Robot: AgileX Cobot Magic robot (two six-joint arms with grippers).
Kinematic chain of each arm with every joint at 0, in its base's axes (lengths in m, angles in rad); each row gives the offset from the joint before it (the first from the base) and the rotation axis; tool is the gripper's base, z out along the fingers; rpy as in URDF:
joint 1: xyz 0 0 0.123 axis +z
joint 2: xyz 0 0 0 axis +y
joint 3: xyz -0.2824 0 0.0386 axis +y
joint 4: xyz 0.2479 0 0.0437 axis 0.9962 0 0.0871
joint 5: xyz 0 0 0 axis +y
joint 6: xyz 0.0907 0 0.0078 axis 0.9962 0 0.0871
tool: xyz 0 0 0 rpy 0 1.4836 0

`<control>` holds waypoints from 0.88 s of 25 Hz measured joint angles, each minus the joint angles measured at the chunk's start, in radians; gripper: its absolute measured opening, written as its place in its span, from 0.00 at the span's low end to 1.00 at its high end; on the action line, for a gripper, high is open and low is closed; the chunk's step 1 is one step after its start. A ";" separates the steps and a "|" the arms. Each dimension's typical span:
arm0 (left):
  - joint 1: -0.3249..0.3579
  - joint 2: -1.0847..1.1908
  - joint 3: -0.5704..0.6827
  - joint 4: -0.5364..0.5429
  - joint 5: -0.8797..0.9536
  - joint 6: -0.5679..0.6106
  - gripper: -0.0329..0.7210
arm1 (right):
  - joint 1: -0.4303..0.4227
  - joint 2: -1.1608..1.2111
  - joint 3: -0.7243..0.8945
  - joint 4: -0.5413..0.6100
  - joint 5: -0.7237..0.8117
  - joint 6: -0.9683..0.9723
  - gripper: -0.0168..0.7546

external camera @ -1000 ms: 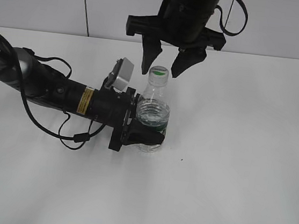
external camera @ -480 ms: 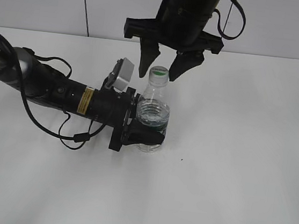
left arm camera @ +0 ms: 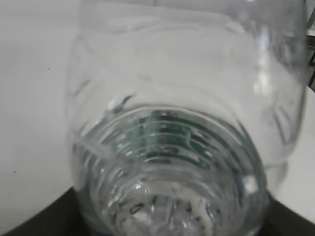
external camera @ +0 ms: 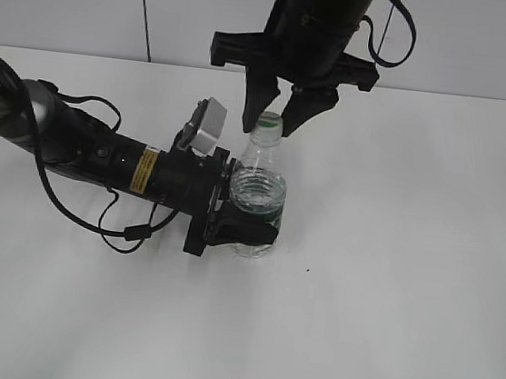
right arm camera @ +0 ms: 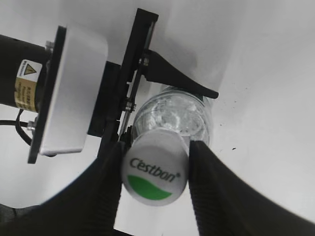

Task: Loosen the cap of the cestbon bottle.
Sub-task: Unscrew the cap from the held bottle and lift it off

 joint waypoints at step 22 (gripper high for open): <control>0.000 -0.001 0.000 0.002 0.005 0.000 0.59 | 0.000 -0.001 0.000 -0.020 -0.001 -0.712 0.41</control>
